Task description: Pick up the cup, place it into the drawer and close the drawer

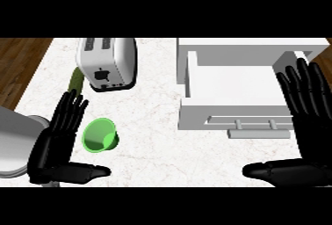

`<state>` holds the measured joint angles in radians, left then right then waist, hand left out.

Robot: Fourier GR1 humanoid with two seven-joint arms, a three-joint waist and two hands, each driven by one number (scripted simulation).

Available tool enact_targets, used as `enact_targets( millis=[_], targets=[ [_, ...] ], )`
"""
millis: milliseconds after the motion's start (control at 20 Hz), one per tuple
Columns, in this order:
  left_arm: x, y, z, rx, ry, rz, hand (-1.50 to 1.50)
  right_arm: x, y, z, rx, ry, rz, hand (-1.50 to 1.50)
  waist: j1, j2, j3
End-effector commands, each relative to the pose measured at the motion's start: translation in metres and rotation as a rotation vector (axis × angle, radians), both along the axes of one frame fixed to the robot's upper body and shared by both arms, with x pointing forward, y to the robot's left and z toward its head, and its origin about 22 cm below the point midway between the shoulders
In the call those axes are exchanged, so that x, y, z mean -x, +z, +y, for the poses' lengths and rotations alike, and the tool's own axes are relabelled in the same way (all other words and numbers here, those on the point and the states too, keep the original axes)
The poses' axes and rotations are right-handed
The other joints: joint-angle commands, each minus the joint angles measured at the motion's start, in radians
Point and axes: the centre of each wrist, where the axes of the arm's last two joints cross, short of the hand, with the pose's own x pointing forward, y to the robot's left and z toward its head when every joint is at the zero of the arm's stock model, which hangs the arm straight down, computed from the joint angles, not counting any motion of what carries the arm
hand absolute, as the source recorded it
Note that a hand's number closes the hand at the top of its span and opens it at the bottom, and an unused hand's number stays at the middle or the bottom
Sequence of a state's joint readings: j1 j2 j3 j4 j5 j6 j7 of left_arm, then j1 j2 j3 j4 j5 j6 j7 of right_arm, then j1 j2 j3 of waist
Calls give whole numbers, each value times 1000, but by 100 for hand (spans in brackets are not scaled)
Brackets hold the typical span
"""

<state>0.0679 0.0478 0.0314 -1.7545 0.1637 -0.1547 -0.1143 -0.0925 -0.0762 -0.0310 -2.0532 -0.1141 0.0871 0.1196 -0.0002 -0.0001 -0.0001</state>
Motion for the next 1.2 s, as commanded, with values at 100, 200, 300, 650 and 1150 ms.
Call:
enact_targets(
  millis=[100,200,300,650,1150],
  targets=[
    [-14,-33,14,-20,61,34,-150,-2,5,10,2,7,10,-150,-1,0,0],
    [-6,-49,27,-19,56,58,-150,-3,-1,2,24,7,14,-150,0,1,0],
    [-1,-55,7,-16,48,62,-150,-5,0,3,-5,20,14,-150,1,0,0],
    [-34,-78,36,-34,59,91,-150,-5,6,18,2,33,17,-150,-3,1,0],
    [-6,-117,43,-34,86,102,-150,18,-2,17,4,29,2,-150,-2,0,0]
  ],
)
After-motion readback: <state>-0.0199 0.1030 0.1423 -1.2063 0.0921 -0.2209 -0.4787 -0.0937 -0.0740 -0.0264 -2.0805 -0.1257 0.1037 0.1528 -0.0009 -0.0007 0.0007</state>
